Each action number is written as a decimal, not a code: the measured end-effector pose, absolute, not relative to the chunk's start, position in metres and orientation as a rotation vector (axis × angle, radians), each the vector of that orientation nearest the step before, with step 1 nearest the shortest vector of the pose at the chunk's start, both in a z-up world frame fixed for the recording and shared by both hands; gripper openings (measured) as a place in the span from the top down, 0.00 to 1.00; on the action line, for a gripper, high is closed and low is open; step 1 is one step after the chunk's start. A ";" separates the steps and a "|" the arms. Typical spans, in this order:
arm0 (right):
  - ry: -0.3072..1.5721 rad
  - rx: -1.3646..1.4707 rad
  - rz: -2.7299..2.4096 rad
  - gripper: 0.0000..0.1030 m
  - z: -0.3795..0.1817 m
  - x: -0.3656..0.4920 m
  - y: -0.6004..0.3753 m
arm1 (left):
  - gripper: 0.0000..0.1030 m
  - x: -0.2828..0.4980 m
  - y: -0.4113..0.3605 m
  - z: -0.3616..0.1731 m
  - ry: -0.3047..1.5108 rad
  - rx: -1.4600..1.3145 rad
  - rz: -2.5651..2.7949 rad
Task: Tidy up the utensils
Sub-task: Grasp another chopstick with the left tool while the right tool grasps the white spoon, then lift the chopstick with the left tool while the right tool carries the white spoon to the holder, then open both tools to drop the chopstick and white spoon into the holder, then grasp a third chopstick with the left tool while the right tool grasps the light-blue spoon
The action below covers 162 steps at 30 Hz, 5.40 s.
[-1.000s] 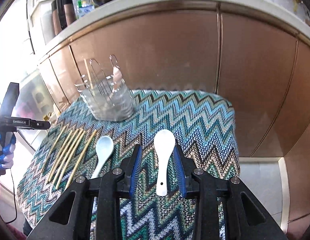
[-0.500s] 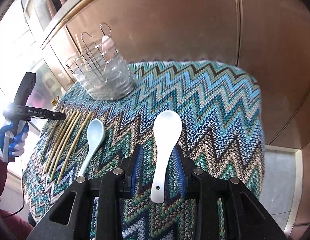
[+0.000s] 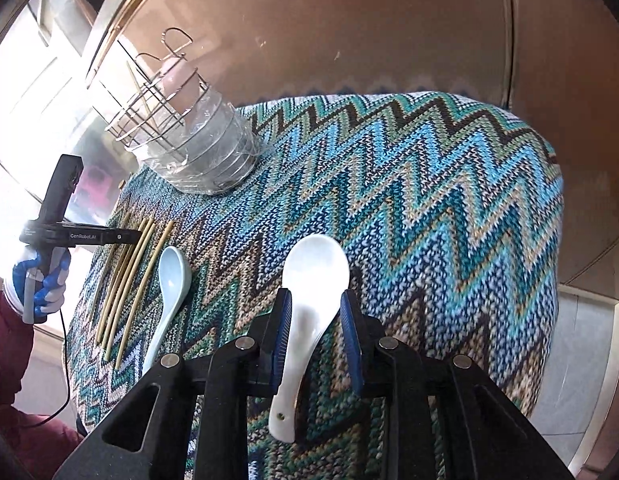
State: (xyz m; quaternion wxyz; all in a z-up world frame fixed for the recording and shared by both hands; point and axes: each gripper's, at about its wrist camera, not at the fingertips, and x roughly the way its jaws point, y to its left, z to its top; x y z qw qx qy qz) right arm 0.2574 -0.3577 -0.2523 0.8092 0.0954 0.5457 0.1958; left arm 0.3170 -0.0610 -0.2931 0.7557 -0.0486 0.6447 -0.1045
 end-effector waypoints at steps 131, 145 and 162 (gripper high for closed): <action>0.260 0.055 0.079 0.82 0.020 0.076 -0.222 | 0.69 0.117 0.045 -0.008 0.393 -0.121 -0.112; 0.512 0.093 0.084 0.81 -0.063 0.093 -0.254 | 0.69 0.164 0.006 -0.115 0.789 -0.099 -0.231; 0.962 0.162 0.324 0.78 -0.204 0.175 -0.257 | 0.69 0.263 -0.048 -0.243 1.267 -0.100 -0.300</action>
